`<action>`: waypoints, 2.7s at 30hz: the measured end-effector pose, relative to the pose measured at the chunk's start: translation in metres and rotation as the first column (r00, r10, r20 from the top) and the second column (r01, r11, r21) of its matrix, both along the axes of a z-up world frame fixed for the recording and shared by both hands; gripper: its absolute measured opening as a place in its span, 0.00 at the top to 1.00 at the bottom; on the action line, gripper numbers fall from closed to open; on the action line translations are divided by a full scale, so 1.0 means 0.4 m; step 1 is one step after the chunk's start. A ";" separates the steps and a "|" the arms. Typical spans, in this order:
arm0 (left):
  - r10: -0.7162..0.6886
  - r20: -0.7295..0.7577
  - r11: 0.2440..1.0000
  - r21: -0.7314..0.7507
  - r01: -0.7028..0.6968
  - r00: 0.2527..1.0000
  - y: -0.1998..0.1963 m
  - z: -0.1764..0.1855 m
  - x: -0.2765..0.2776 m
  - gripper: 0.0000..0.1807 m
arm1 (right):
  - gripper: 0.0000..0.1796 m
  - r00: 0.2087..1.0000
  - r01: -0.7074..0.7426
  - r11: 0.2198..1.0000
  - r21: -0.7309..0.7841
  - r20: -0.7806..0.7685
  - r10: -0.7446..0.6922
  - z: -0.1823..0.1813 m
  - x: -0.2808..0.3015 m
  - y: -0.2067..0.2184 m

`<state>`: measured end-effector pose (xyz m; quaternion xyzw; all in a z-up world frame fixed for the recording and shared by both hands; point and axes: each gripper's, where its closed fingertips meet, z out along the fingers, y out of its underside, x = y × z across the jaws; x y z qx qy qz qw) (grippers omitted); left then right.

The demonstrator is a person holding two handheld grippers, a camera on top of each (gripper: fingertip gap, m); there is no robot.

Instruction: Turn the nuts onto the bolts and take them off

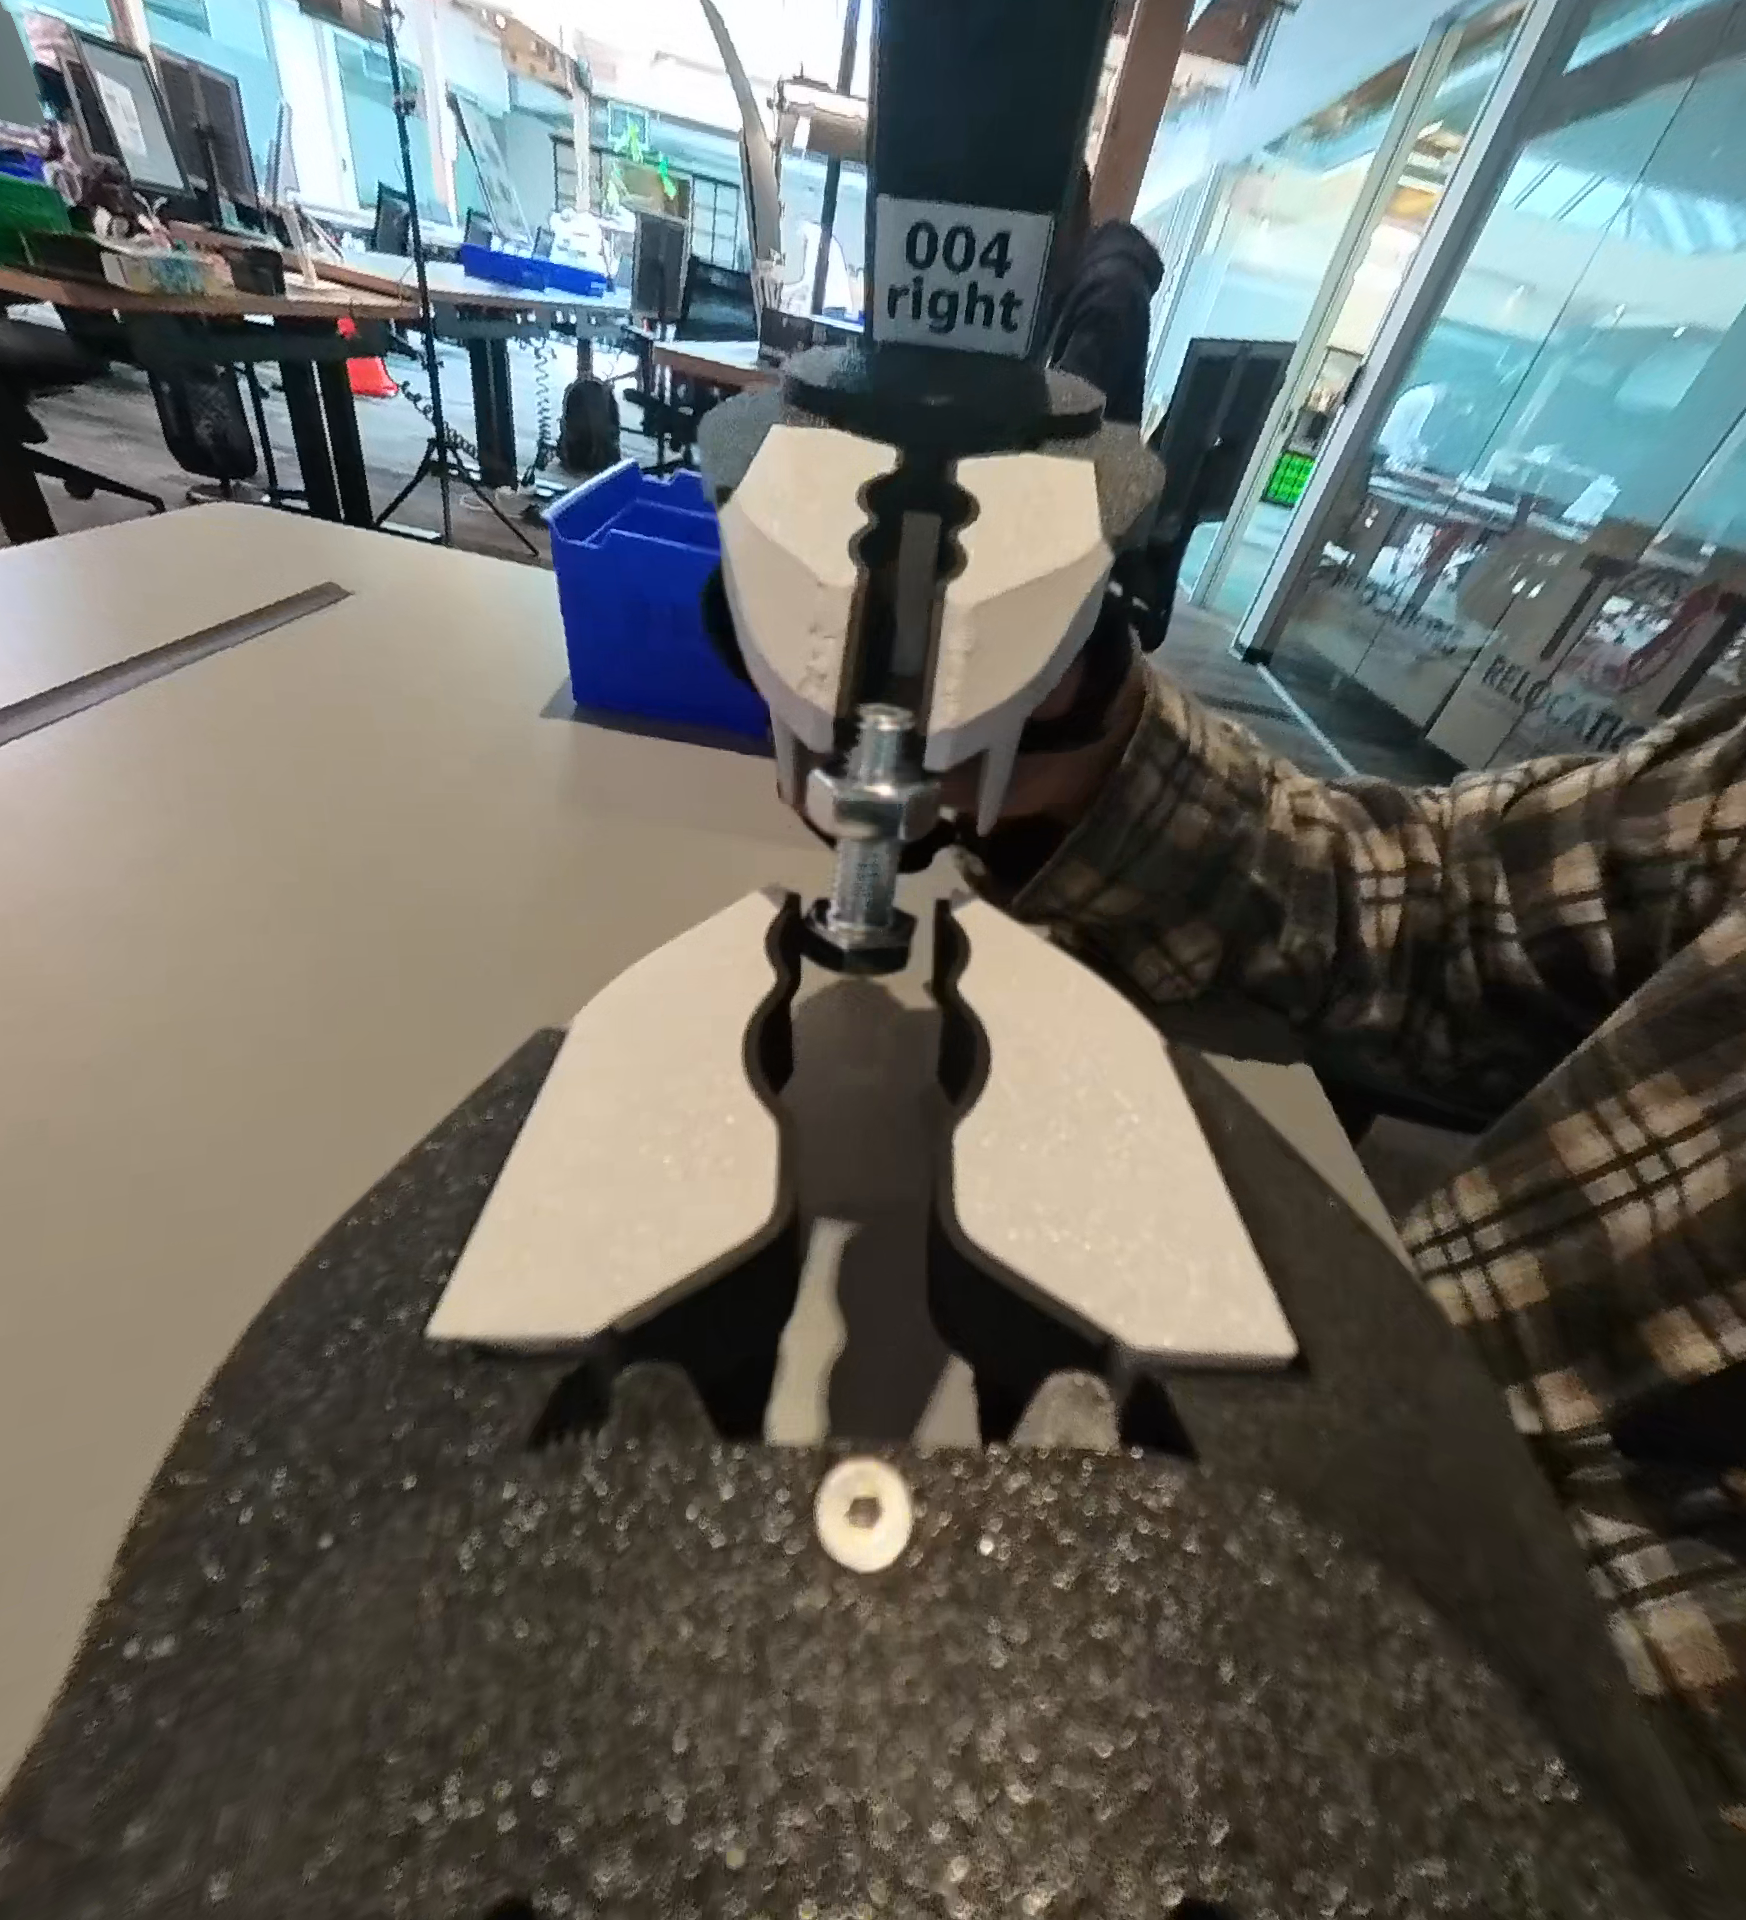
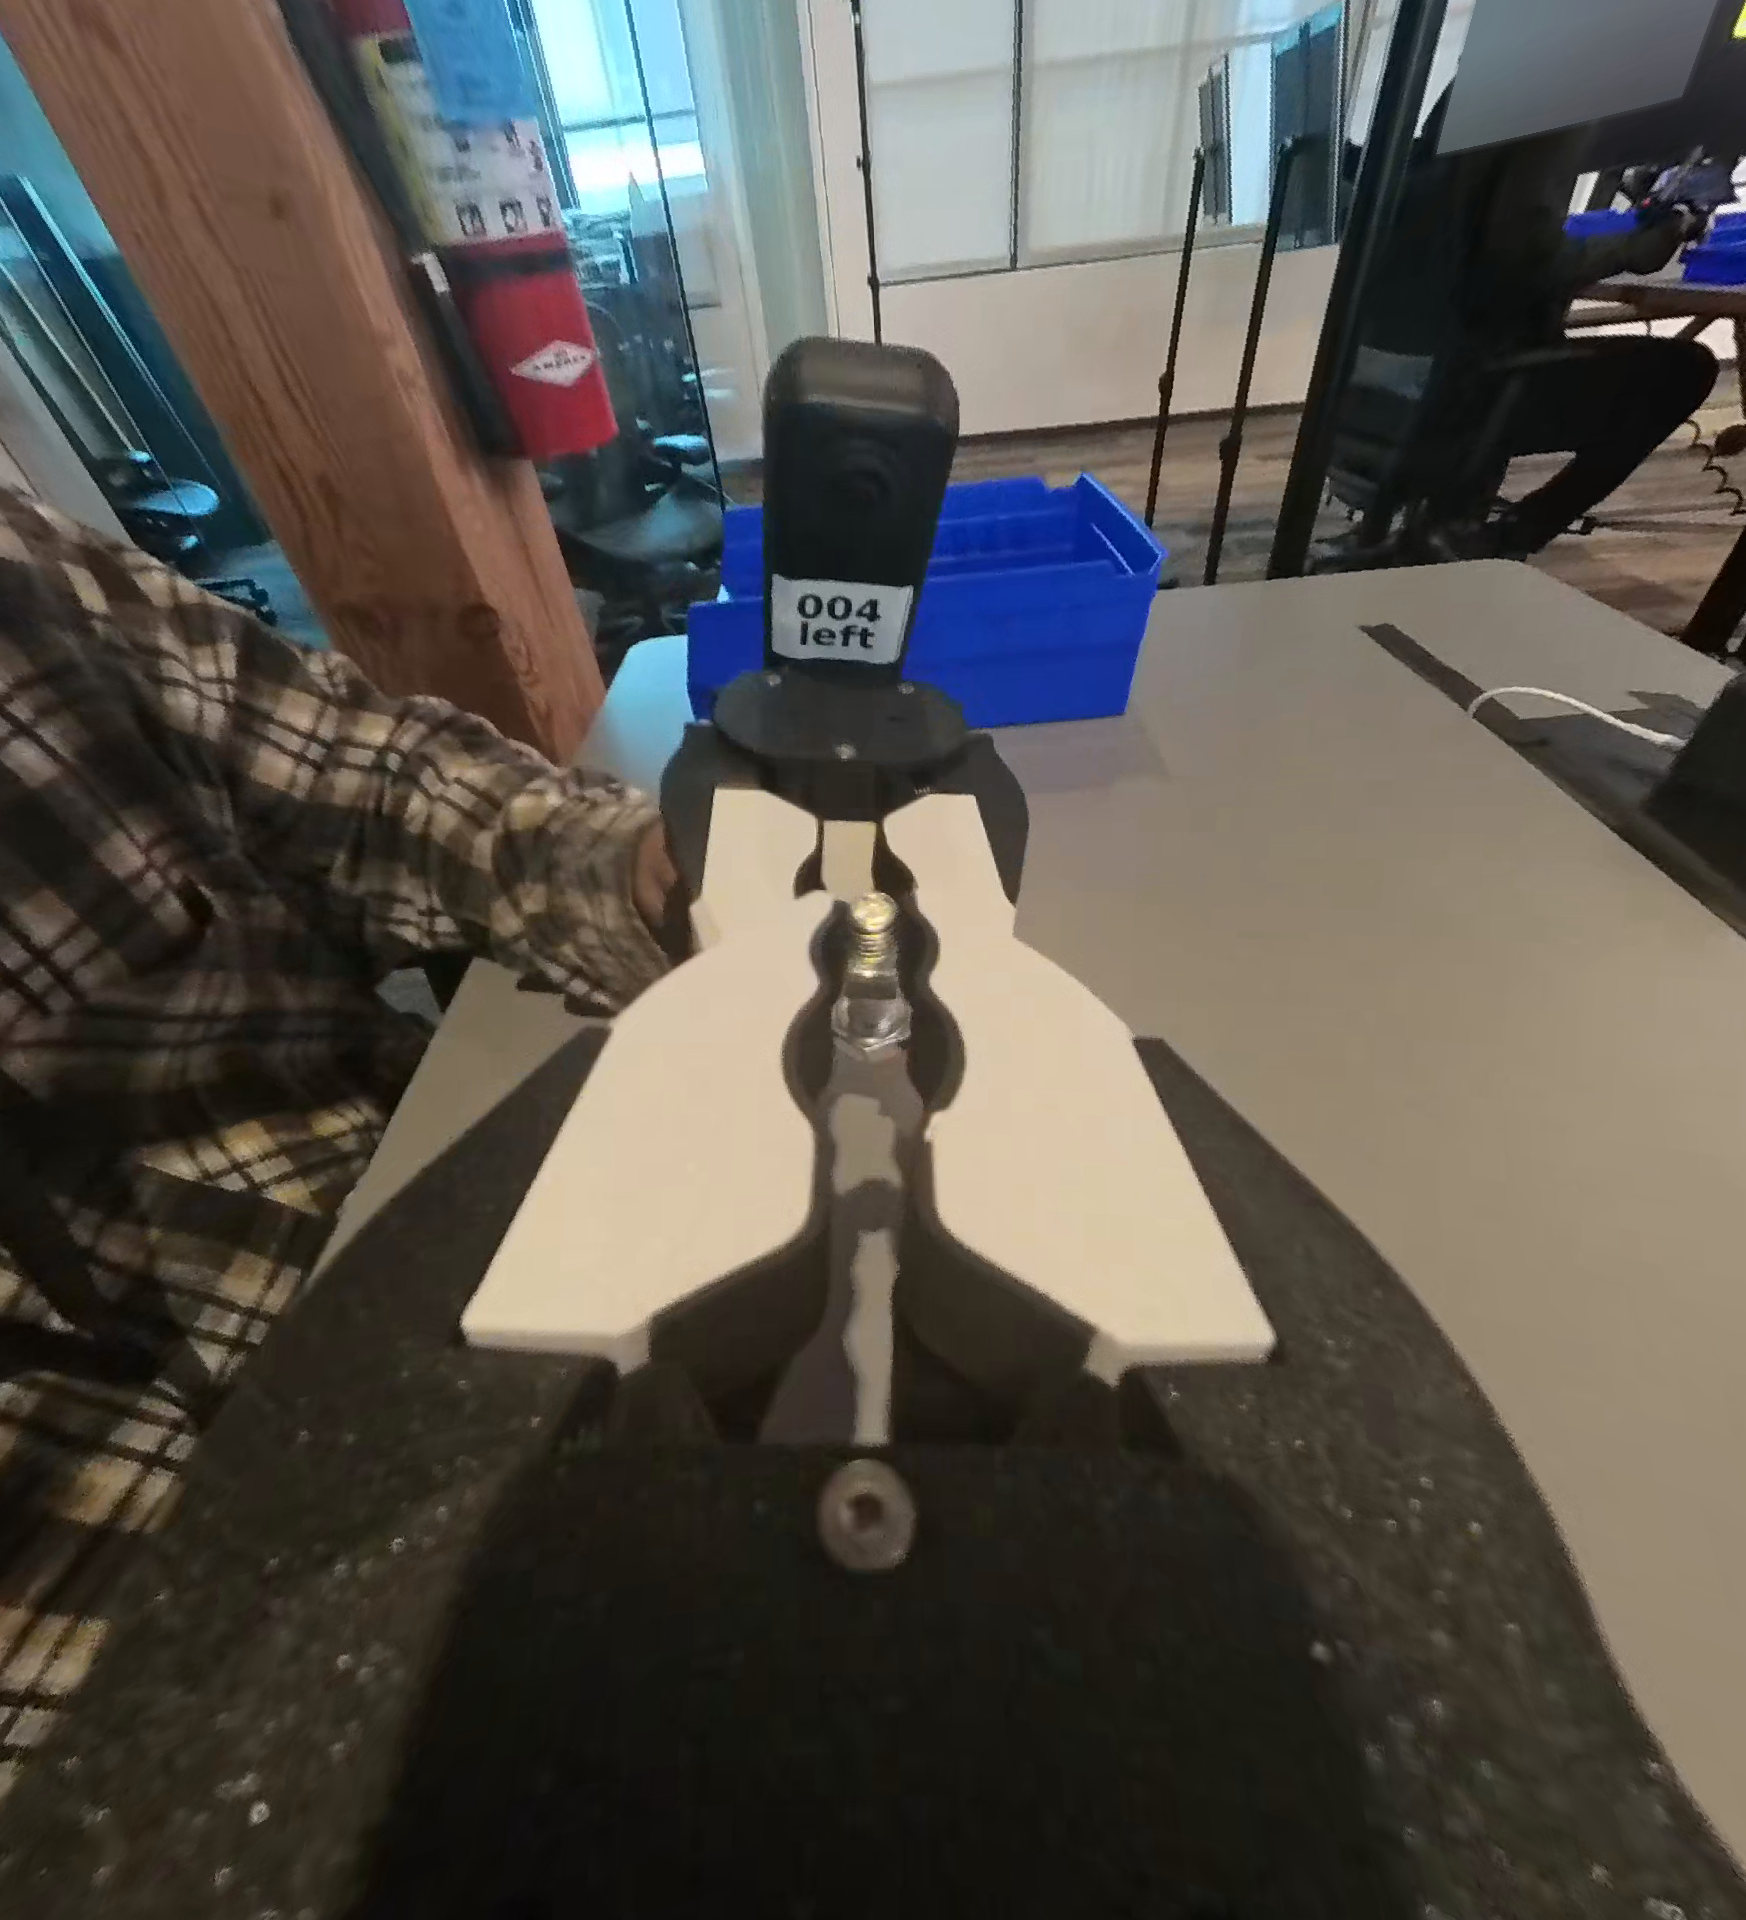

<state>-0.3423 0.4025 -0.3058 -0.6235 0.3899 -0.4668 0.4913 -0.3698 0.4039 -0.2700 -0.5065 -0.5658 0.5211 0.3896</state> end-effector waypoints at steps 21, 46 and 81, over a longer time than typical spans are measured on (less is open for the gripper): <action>0.026 -0.045 0.999 0.020 -0.026 0.999 -0.002 -0.014 0.012 0.91 | 0.87 0.998 0.004 0.999 0.032 -0.061 -0.002 -0.001 -0.015 -0.002; 0.022 0.085 0.997 0.065 -0.028 0.996 -0.012 0.044 -0.001 0.92 | 0.60 0.973 0.190 0.979 -0.074 -0.119 -0.198 0.020 0.004 0.087; 0.020 0.080 0.998 0.051 -0.024 0.997 -0.012 0.035 0.005 0.92 | 0.51 0.979 0.195 0.980 -0.048 -0.055 -0.198 0.002 -0.034 0.070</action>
